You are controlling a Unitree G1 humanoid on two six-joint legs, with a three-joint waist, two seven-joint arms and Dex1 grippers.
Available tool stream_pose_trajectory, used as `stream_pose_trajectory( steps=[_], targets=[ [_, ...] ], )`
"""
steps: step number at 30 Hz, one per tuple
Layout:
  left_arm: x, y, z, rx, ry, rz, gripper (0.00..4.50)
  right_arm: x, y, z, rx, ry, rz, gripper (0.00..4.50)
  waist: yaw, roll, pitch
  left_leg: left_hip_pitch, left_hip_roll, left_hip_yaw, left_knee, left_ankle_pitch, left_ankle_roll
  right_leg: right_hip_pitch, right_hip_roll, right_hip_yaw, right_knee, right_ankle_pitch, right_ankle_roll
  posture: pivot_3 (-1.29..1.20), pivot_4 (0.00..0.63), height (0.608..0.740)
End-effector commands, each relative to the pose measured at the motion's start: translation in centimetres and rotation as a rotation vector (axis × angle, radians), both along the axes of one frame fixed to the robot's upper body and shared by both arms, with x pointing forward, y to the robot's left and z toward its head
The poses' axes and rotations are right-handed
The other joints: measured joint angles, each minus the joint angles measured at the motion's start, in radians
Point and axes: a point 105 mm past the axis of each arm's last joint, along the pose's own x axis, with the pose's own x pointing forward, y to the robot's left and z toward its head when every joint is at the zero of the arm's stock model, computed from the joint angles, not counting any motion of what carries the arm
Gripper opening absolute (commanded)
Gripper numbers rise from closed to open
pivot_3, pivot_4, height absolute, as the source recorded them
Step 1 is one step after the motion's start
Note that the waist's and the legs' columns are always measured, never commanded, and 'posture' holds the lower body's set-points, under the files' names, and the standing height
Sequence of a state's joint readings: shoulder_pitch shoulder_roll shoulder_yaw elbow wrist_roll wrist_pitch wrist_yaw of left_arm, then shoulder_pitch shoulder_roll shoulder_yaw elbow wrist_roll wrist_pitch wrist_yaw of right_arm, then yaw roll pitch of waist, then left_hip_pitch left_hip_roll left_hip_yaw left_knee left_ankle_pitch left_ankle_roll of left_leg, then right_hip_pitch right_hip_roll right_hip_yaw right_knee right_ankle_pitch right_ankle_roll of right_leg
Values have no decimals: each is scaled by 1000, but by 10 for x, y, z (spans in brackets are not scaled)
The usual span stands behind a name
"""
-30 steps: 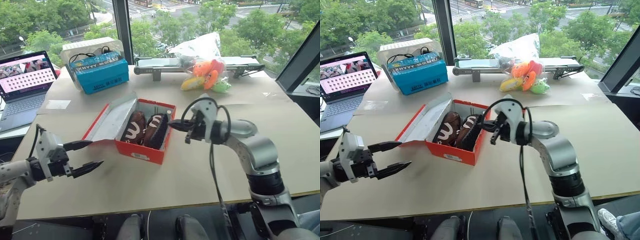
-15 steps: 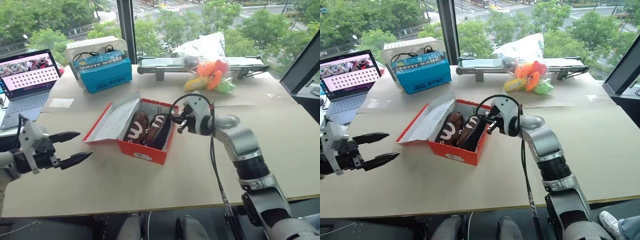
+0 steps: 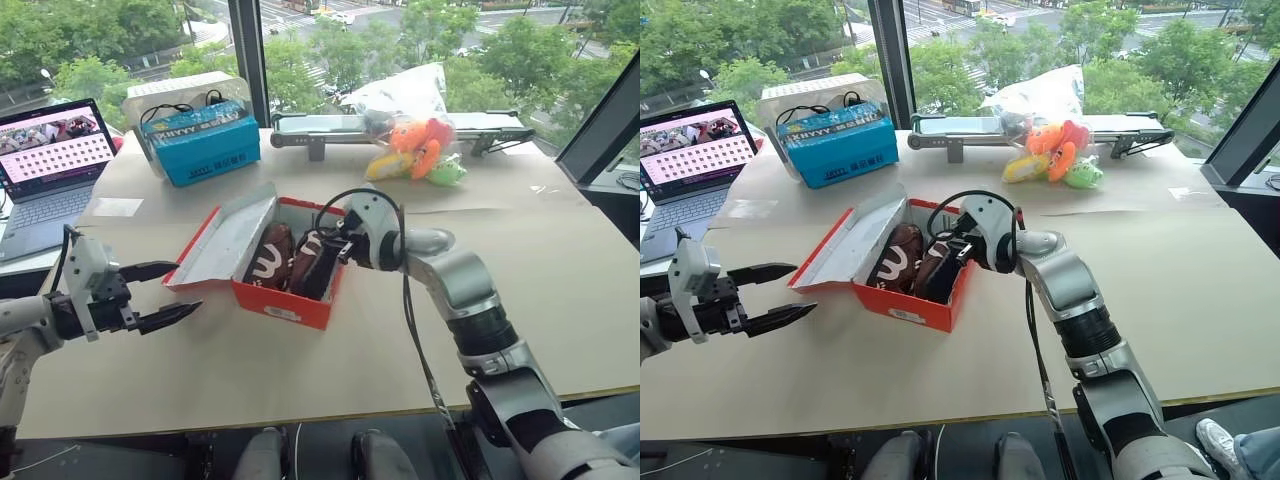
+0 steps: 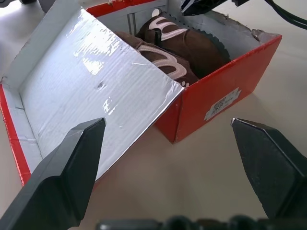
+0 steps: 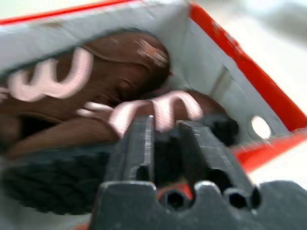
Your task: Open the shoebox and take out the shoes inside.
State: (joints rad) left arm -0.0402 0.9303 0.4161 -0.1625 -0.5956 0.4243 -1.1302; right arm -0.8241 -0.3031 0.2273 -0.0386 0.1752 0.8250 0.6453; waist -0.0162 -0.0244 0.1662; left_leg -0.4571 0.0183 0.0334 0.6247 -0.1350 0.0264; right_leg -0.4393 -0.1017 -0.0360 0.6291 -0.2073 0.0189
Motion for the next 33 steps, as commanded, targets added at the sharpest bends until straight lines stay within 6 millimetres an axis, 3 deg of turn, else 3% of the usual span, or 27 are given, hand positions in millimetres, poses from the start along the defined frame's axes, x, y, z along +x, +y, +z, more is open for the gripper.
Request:
stream_pose_trajectory(
  steps=[1,4,6,14,24,28,33],
  targets=[
    [-3,-1,12,10,-34,-13,4500,-6,-5,36,-2,-127,22,2773,1,0,0,0,0,0,0,0,0,0,0,0,0,0,0,0,150,740],
    [-2,-1,12,10,-32,-14,4500,-4,-9,44,-29,-146,20,3801,3,0,0,0,0,0,1,-2,-4,0,0,0,0,0,0,0,150,740],
    [-1,-3,11,8,-30,-16,4500,-10,-2,50,-62,-188,90,4404,3,0,0,0,0,0,1,-3,-5,0,0,0,0,0,0,0,150,740],
    [4,-8,8,-2,-21,-33,4500,-21,8,37,-378,-412,398,4404,1,0,0,0,0,6,1,0,0,0,1,0,0,-2,2,0,150,740],
    [8,-17,2,-23,-2,-58,4500,4,34,-5,-796,-577,642,4404,-3,0,0,0,4,7,1,0,0,0,5,1,0,0,-1,0,150,740],
    [9,-18,3,-27,0,-66,4500,8,33,-22,-974,-637,755,4404,-3,0,0,3,6,9,2,0,-1,1,7,2,0,0,-2,0,150,740],
    [9,-19,3,-34,3,-72,4500,18,20,-8,-1098,-657,796,4404,3,-1,0,12,10,11,2,-5,-9,4,8,1,0,-7,-6,0,150,740]
  ],
)
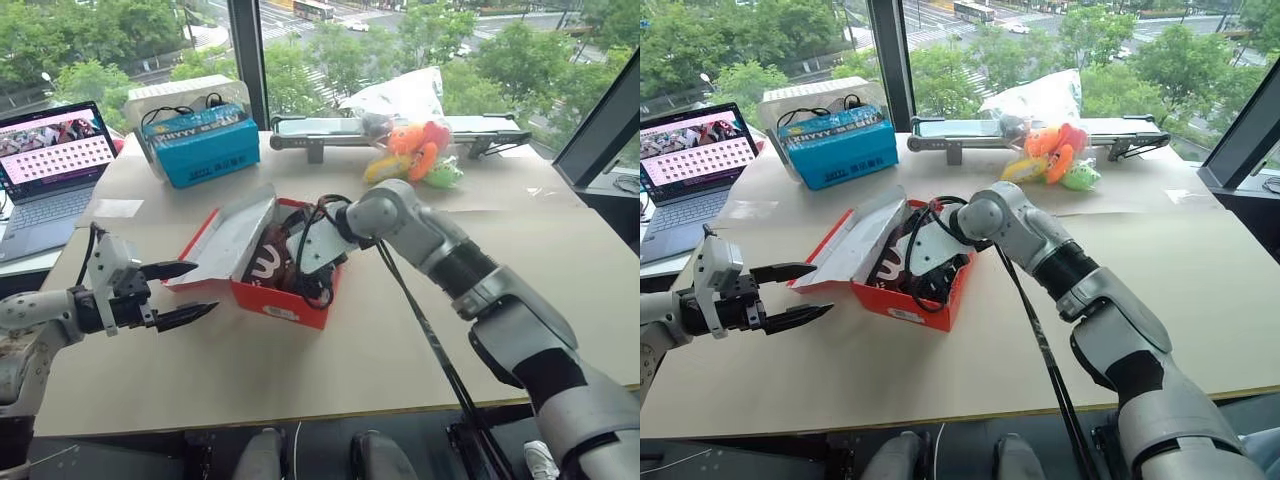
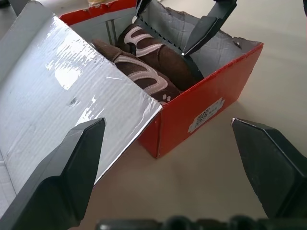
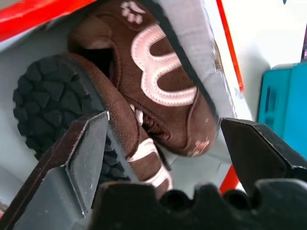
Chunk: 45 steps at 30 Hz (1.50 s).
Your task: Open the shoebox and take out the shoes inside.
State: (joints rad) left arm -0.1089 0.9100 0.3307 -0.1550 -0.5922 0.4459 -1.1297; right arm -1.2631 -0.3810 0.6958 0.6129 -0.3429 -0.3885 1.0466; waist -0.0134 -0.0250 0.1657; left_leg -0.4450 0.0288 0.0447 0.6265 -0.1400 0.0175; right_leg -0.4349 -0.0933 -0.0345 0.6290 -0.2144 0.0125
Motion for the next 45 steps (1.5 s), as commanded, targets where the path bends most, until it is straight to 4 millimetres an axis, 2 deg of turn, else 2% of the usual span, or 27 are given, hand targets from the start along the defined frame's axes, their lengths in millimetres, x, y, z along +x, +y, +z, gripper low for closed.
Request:
stream_pose_trajectory(
  steps=[1,4,15,28,31,33,38,45],
  targets=[
    [1,-2,8,-15,-23,-14,4500,15,-29,-2,-170,-22,-47,4404,1,0,0,0,2,2,0,0,-1,0,0,0,0,0,0,0,150,740],
    [0,-4,7,-22,-20,-16,4500,18,-35,9,-245,-41,-51,4404,2,0,0,0,4,6,0,0,-2,-1,0,0,1,1,-1,0,150,740],
    [2,-6,6,-34,-27,-18,4500,9,-41,8,-332,-11,-2,4404,-4,-1,-1,0,6,14,-1,0,-1,-1,2,5,4,2,-5,0,150,740],
    [6,-9,4,-42,-34,-23,4500,6,-9,68,-131,-110,10,4404,-4,-1,0,-1,6,18,-2,0,-2,-4,3,9,4,4,-7,0,150,740],
    [6,-9,4,-42,-36,-23,4500,6,-6,73,-118,-129,14,4404,-4,-1,0,-2,7,18,-3,0,-2,-5,3,9,4,5,-5,0,150,740],
    [6,-9,4,-42,-38,-23,4500,5,-3,68,-121,-131,25,4404,-5,-1,0,-2,7,18,-3,-1,-3,-5,3,9,4,5,-4,0,150,740],
    [6,-9,5,-42,-41,-19,4500,4,-1,28,-218,-104,69,4404,-5,-1,0,-1,7,18,-3,-2,-4,-4,4,9,4,4,-6,0,150,740],
    [2,-8,4,-43,-42,-10,4500,15,-1,-10,-314,-115,62,4404,-6,-1,0,-2,7,19,-3,-1,-3,-5,4,9,4,6,-3,0,150,740]
  ],
)
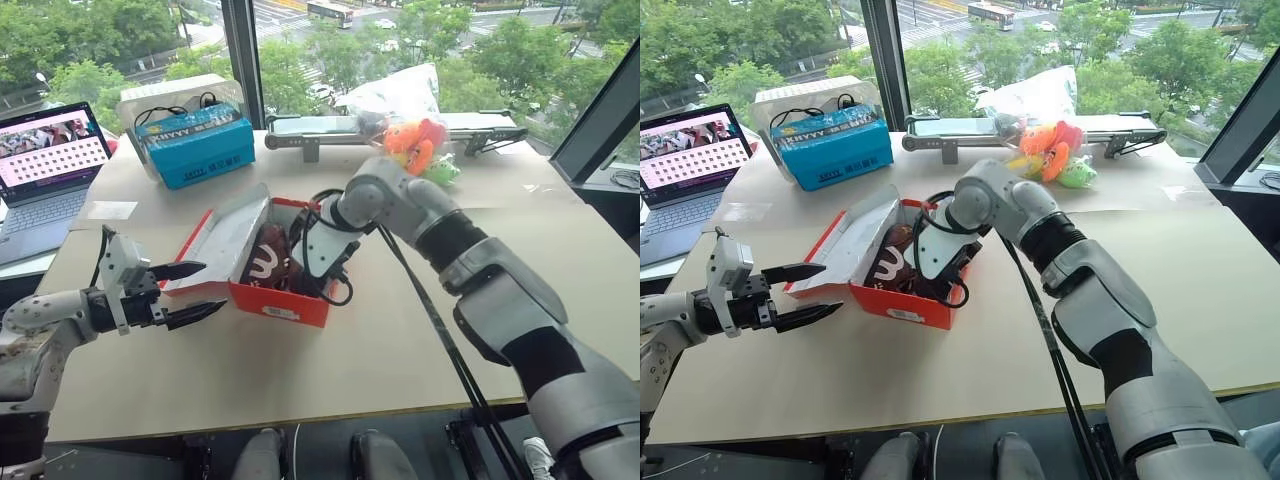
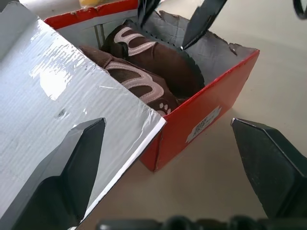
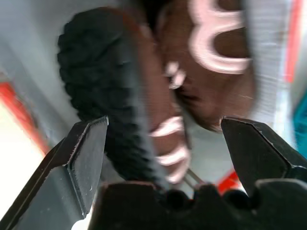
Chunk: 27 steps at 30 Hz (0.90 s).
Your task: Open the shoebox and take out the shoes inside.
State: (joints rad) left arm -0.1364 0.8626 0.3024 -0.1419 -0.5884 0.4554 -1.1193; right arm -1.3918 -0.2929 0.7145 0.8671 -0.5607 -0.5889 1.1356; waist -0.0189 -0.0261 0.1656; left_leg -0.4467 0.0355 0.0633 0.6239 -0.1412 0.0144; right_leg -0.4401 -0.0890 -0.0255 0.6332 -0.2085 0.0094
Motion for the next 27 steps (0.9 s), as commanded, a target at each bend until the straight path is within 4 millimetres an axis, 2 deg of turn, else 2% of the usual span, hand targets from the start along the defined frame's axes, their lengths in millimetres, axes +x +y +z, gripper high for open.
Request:
stream_pose_trajectory(
  steps=[1,7,10,14,18,22,27],
  targets=[
    [-4,0,10,4,-54,1,4500,6,5,-2,-4,-41,13,4404,-1,0,0,0,0,0,0,0,0,0,0,0,0,0,0,0,150,740],
    [-5,1,8,2,-57,14,4500,9,9,-9,4,-38,1,4404,-3,0,0,1,0,0,0,0,0,0,0,0,0,0,0,0,150,740],
    [-5,1,8,1,-58,20,4500,8,12,-7,19,-29,5,3699,-5,0,0,1,0,0,0,-1,-1,1,0,0,0,0,0,0,150,740],
    [-4,1,8,-2,-62,23,4500,7,13,-5,30,-19,9,2277,-9,0,0,1,0,0,0,-1,-1,1,0,0,0,0,0,0,150,740],
    [-2,0,8,-2,-64,20,4500,5,15,-4,49,-3,12,1215,-25,0,0,1,1,0,0,0,-1,1,0,0,1,0,0,0,150,740],
    [0,0,8,-1,-64,13,4500,4,17,3,89,5,5,1215,-28,0,0,2,1,-1,0,0,-1,1,1,1,2,0,0,0,150,740],
    [3,-1,7,-1,-63,8,4500,0,21,28,171,12,7,1215,-26,0,0,1,0,0,0,0,1,0,1,1,2,0,0,0,150,740]
  ],
)
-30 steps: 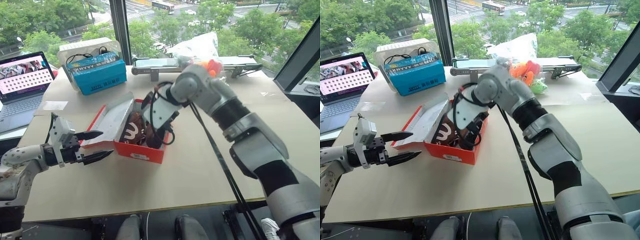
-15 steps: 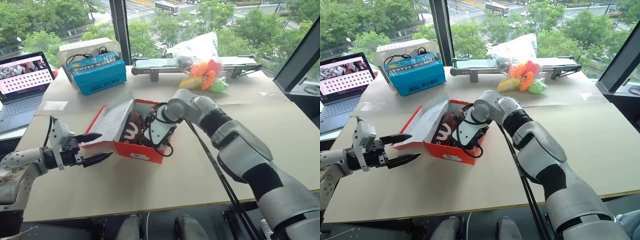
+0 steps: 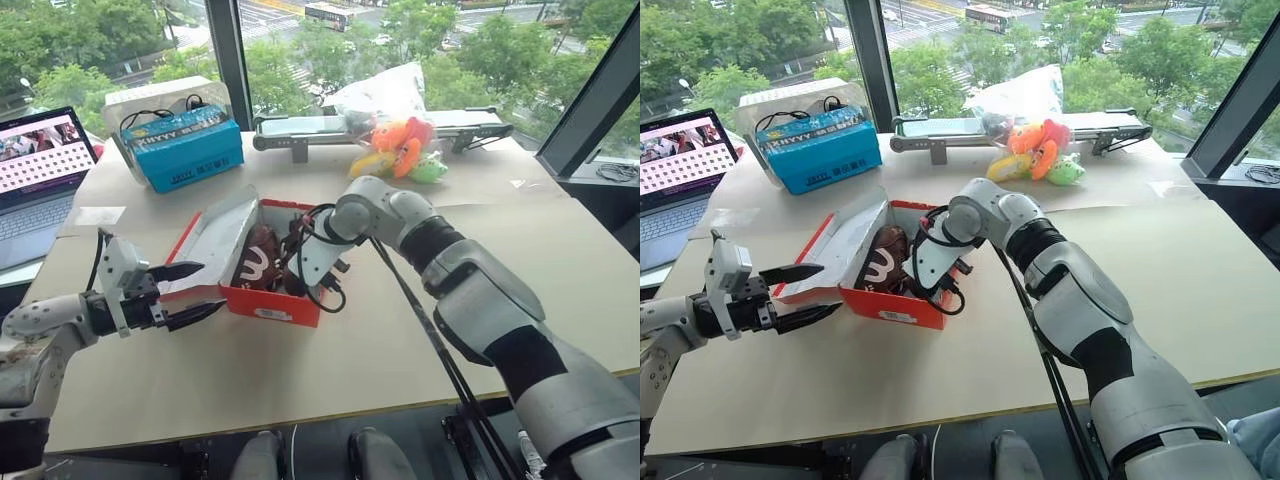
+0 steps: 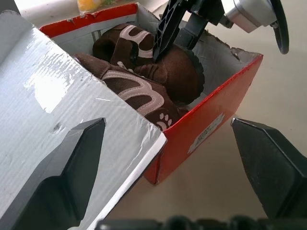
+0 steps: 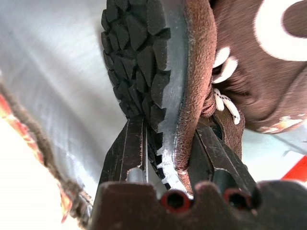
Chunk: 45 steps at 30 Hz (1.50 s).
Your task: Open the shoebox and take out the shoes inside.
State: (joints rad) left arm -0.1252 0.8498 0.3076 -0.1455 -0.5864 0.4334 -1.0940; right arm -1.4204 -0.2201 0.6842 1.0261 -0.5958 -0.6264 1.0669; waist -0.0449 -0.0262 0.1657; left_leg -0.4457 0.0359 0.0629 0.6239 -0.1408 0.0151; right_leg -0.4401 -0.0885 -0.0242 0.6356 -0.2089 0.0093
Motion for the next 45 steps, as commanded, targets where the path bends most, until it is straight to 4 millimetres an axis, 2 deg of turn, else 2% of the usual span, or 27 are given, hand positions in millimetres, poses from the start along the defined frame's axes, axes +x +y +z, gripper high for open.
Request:
stream_pose_trajectory(
  steps=[1,4,10,13,15,17,19,22,24,27,30,32,35,37,41,45],
  targets=[
    [2,-2,8,5,-41,-16,4500,-7,12,40,144,-13,26,1215,0,0,0,0,0,0,0,0,0,0,0,0,0,0,0,0,150,740],
    [4,-3,8,4,-41,-22,4500,-10,6,73,234,-35,7,1215,2,0,0,0,0,0,0,0,0,0,0,0,1,0,0,0,150,740],
    [7,-6,7,3,-40,-38,4500,-23,-3,110,377,-14,-31,1215,4,0,0,0,-1,0,1,0,0,-1,-1,0,4,-2,0,0,150,740],
    [8,-7,7,3,-41,-43,4500,-27,-13,136,558,6,-101,1215,4,0,0,0,0,0,1,0,0,-1,-1,0,5,-2,0,0,150,740],
    [10,-7,8,2,-42,-45,4500,-3,-49,152,756,-71,-292,1215,7,-1,0,0,0,0,1,0,0,-1,-1,0,5,-2,-1,0,150,740],
    [11,-7,8,2,-44,-46,4500,21,-89,156,882,-202,-482,1215,18,-1,0,0,-1,0,2,0,0,0,-2,-1,5,-2,-1,0,150,740],
    [12,-8,8,0,-45,-46,4500,39,-129,145,908,-350,-646,1215,33,-1,0,0,-2,0,2,-2,-3,0,-4,-1,5,-3,-1,0,150,740],
    [14,-10,8,-2,-44,-58,4500,52,-195,115,865,-555,-880,1215,44,-2,-1,0,-2,1,2,-2,-4,0,-5,-1,2,-6,-7,0,150,740],
    [15,-11,8,-1,-44,-64,4500,54,-222,103,837,-652,-981,1215,41,-2,0,-1,-2,2,1,-2,-3,-1,-5,0,2,-6,-6,0,150,740],
    [18,-13,9,0,-45,-74,4500,54,-268,61,733,-753,-1150,1215,31,-2,0,-3,-2,4,1,3,5,-4,-3,4,4,-4,-2,0,150,740],
    [20,-14,9,2,-45,-85,4500,53,-295,28,699,-816,-1276,1215,19,-2,1,-1,-3,5,1,3,5,-4,-1,6,5,-2,0,0,150,740],
    [22,-16,9,3,-46,-91,4500,53,-302,12,697,-822,-1328,1215,9,-3,1,1,-3,5,1,3,5,-2,0,7,5,-3,1,0,150,740],
    [23,-16,10,2,-49,-94,4500,55,-296,-3,727,-770,-1358,1215,-6,-3,1,2,-3,5,1,3,5,-1,0,9,5,-3,4,0,150,740],
    [23,-15,10,1,-51,-93,4500,57,-284,-11,751,-724,-1354,1215,-12,-3,1,2,-3,5,1,3,5,-1,1,11,4,-3,6,0,150,740],
    [24,-15,10,2,-52,-94,4500,61,-244,-26,904,-563,-1357,1215,-18,-3,1,2,-2,4,1,2,6,-1,3,12,4,-3,6,0,150,740],
    [24,-17,9,-2,-55,-96,4500,62,-221,-35,972,-460,-1390,1215,-19,-4,1,2,-2,4,2,2,6,0,3,12,4,-2,7,0,150,740]
  ],
)
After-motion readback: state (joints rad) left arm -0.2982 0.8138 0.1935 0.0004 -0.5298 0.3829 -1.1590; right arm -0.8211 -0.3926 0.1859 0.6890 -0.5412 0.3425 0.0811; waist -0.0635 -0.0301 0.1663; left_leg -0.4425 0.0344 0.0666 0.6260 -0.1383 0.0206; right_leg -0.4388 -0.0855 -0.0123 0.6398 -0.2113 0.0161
